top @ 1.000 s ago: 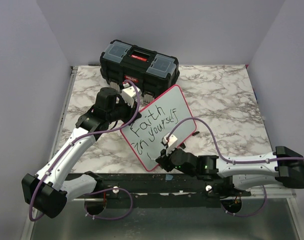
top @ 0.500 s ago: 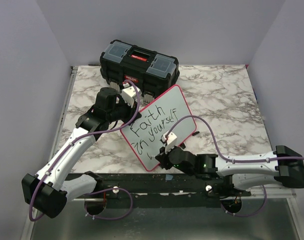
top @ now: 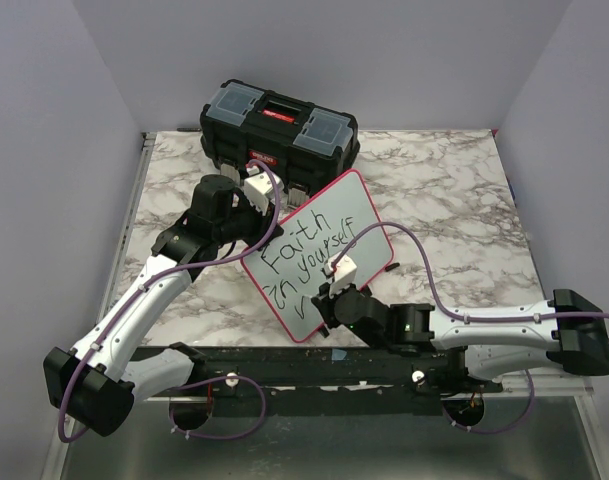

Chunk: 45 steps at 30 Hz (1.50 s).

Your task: Write a sentence on the whiteboard

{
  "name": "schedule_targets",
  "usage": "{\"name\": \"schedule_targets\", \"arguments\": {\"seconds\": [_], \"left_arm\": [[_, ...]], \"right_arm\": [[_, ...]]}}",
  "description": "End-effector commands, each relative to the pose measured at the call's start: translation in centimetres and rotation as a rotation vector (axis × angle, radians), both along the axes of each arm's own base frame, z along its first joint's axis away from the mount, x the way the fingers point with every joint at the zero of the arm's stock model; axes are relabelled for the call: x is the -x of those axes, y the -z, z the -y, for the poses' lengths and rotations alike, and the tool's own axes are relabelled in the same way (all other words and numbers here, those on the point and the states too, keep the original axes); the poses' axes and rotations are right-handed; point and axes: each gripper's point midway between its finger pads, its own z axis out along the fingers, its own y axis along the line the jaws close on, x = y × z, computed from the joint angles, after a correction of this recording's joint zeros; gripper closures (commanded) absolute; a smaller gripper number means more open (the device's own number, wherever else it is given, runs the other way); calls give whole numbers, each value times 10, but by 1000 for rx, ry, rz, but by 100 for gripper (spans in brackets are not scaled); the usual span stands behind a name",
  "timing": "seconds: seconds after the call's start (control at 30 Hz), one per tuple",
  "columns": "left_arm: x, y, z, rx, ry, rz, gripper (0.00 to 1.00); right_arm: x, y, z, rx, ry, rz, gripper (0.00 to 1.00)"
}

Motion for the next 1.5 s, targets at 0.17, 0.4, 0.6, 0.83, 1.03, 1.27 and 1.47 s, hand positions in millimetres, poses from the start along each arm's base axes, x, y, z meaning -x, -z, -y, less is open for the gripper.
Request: {"name": "schedule_targets", "arguments": {"seconds": [0.17, 0.4, 0.6, 0.83, 1.03, 1.27, 1.47], "left_arm": [[-5, -6, -3, -25, 4, 65, 100], [-5, -5, -4, -26, 1, 65, 100], [-5, -6, -4, -26, 2, 66, 100], [-5, -6, -4, -25, 2, 66, 100], [-4, -6, -4, -26, 2, 66, 100], [-4, -5, -3, -26, 3, 63, 100], [-4, -6, -4, -25, 2, 64, 100]], "right_arm": [[-7, 25, 22, 73, 74, -9, 99], [1, 43, 31, 80, 76, -59, 99], [5, 53, 38, 90, 85, -86, 99], [7, 61, 46, 95, 100, -107, 99], [9, 64, 50, 92, 109, -120, 99], [-1, 48, 48, 77, 150, -77, 99], [-12, 31, 41, 81, 175, -22, 99]]}}
